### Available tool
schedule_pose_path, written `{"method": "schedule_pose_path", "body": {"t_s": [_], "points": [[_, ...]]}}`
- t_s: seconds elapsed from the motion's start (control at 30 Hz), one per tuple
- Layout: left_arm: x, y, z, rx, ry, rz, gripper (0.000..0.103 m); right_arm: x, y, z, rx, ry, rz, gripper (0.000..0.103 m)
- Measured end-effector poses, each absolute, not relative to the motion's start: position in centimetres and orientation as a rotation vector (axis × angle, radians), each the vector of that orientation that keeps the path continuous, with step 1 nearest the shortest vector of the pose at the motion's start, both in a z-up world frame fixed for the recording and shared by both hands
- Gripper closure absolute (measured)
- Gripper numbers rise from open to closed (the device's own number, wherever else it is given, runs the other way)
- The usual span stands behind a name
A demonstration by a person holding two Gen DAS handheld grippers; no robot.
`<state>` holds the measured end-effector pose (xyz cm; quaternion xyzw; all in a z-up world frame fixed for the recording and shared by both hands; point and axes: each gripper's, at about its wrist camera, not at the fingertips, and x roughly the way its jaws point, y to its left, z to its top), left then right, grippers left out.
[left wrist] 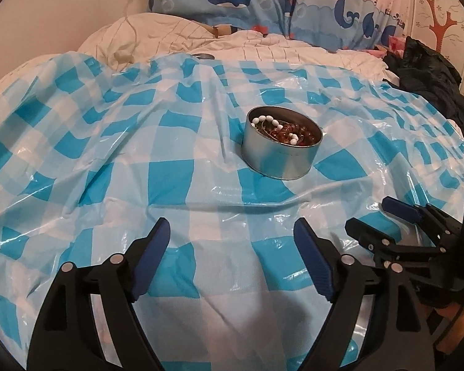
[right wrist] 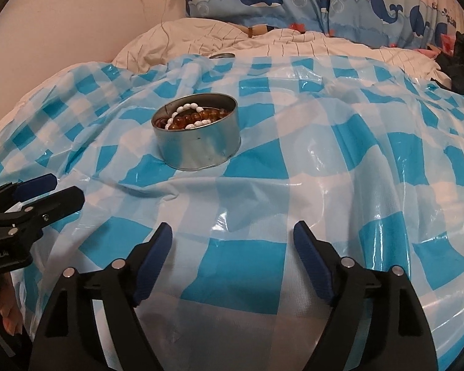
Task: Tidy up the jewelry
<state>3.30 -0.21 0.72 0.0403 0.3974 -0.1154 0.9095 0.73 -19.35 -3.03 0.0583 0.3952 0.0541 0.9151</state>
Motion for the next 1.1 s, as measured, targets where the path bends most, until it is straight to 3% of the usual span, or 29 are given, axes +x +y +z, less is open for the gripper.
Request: {"method": "schedule_pose_path", "body": {"t_s": [0.53,1.1], "points": [[5.0,-0.8,-0.9,0.094,0.846,-0.183,0.014,1.1,-19.3,-2.7,0.113,0.82,0.074,0.009],[6.0,0.4,-2.7,0.06,0.899,-0.139,0.013,1.6,-19.3,-3.5,0.106,0.873,0.053,0.007]]}}
